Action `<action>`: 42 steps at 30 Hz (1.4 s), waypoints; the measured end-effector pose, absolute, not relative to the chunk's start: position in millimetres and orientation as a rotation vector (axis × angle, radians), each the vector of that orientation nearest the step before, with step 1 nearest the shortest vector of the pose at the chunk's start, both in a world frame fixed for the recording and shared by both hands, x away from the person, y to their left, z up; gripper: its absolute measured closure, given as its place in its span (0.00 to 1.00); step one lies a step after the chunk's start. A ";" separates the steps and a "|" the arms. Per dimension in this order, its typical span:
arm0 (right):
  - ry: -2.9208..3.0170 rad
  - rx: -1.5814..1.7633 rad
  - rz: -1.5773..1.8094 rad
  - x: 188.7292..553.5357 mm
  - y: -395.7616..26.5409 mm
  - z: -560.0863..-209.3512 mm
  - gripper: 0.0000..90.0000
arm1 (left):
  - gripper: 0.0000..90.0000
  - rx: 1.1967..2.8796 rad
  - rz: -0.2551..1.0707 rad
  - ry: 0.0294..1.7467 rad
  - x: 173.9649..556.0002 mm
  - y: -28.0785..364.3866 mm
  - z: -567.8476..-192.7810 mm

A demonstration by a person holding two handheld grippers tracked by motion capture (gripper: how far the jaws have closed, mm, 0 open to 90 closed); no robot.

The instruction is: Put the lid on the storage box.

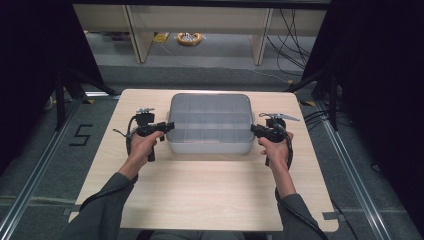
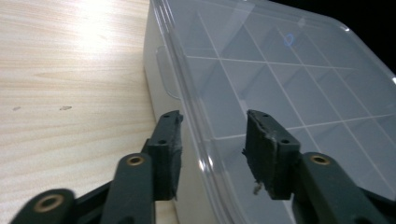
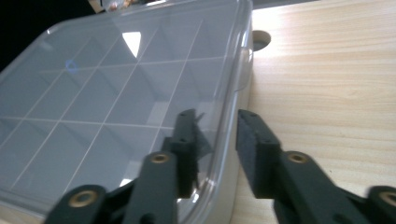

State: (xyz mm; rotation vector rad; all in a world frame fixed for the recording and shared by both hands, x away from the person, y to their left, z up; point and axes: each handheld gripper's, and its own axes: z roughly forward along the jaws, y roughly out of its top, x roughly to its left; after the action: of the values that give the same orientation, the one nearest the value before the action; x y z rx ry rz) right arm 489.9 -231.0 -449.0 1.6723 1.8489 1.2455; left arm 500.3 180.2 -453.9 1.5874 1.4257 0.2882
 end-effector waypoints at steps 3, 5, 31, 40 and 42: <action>1.834 1.648 1.291 485.4 -236.1 -446.7 0.63 | 0.53 1.579 0.279 1.397 488.9 183.2 -447.9; 1.833 1.644 1.310 478.5 -237.8 -441.4 0.58 | 0.50 1.588 0.272 1.360 478.5 184.5 -443.9; 1.927 1.573 1.384 424.3 -231.9 -430.7 0.34 | 0.35 1.692 0.215 1.179 403.3 176.9 -443.4; 1.943 1.608 1.381 413.4 -225.5 -434.0 0.28 | 0.31 1.724 0.198 1.157 391.7 174.3 -453.3; 1.958 1.588 1.379 411.4 -225.4 -434.8 0.27 | 0.30 1.717 0.197 1.159 387.9 175.2 -455.0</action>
State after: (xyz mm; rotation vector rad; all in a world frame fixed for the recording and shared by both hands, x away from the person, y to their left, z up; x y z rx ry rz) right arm 411.4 -225.4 -434.8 1.5884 1.9578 1.3795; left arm 387.9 175.2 -455.0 1.7166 1.1586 0.1966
